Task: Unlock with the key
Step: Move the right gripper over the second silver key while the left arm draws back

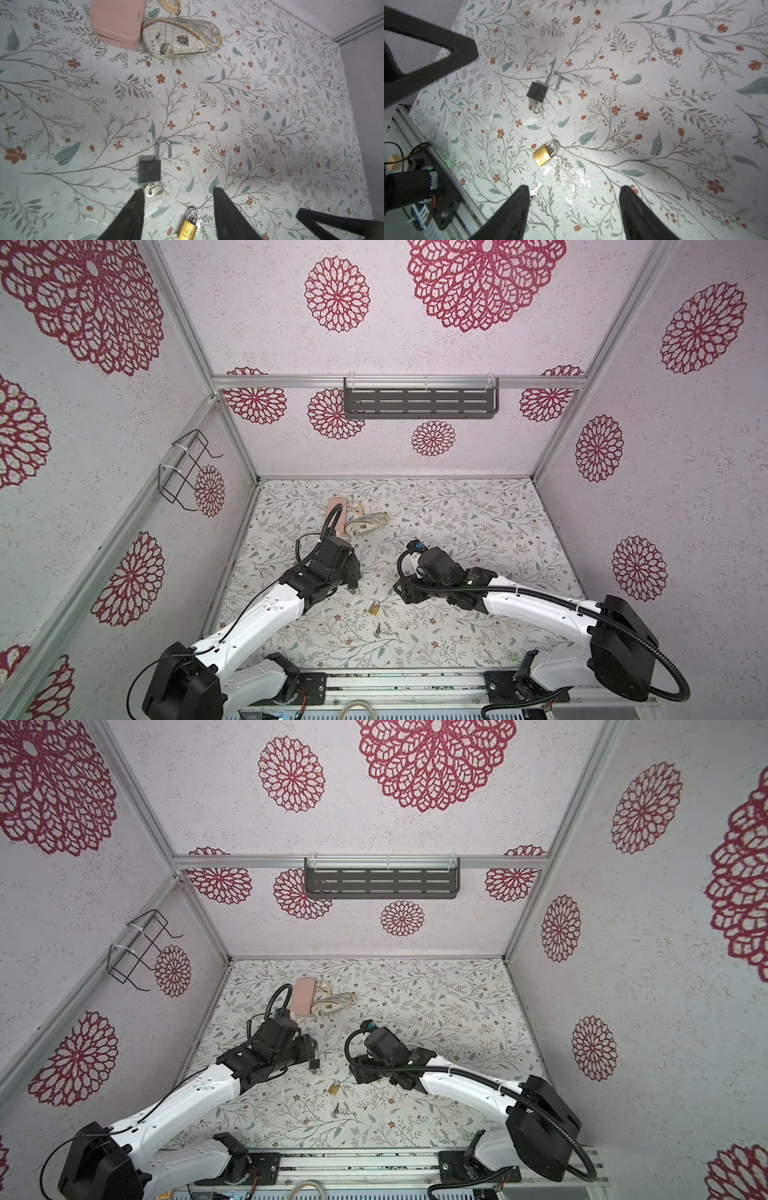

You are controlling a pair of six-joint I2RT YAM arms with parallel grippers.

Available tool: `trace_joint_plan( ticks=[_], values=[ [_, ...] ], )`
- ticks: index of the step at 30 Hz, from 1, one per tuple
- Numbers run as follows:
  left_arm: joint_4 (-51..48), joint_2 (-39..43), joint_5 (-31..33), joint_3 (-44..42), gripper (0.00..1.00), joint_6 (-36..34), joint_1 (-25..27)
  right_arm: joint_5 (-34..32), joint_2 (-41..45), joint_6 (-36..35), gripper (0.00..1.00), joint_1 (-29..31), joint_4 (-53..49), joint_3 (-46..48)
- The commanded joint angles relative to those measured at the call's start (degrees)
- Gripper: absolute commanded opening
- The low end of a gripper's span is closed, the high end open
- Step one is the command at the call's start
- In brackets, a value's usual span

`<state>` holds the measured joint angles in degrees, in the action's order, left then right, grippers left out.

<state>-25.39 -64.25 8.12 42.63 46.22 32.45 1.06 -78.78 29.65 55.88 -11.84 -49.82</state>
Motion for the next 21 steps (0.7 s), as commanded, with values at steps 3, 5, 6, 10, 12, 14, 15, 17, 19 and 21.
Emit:
trace_joint_plan(
  ticks=[3, 5, 6, 10, 12, 14, 15, 17, 19, 21],
  values=[
    [2.8, 5.0, -1.2, -2.5, 0.56, 2.4, -0.9, -4.2, -2.3, 0.7, 0.67, 5.4, -1.2, -0.1],
    [2.0, 6.3, -1.3, -2.9, 0.56, 2.7, -1.1, -4.4, -4.3, 1.2, 0.66, 7.0, -1.8, -1.3],
    [1.6, 6.9, -1.4, -3.1, 0.56, 2.8, -1.1, -4.7, -5.4, 1.4, 0.65, 8.2, -2.0, -1.9],
    [-0.4, 9.1, -0.8, -4.1, 0.56, 3.2, -1.3, -4.9, -9.0, 2.0, 0.64, 11.8, -1.7, -3.6],
    [-1.0, 10.4, -0.2, -4.9, 0.56, 3.6, -1.4, -4.3, -10.9, 2.7, 0.62, 12.8, -1.9, -4.5],
    [-1.3, 11.7, 0.2, -5.6, 0.56, 4.0, -1.4, -4.1, -12.3, 2.8, 0.61, 14.6, -2.0, -5.3],
    [-1.5, 12.5, 0.4, -6.0, 0.56, 4.1, -1.5, -4.2, -13.0, 2.9, 0.60, 15.3, -2.0, -5.7],
    [-1.6, 13.6, 0.9, -6.6, 0.57, 4.4, -1.6, -3.9, -14.1, 3.3, 0.60, 15.9, -2.1, -6.3],
    [-1.7, 14.6, 1.2, -7.0, 0.57, 4.5, -1.8, -3.5, -15.1, 3.7, 0.59, 16.3, -2.2, -7.0],
    [-2.1, 15.4, 2.0, -7.4, 0.57, 4.5, -1.9, -3.5, -15.8, 4.2, 0.59, 16.5, -2.4, -7.5]
  ],
)
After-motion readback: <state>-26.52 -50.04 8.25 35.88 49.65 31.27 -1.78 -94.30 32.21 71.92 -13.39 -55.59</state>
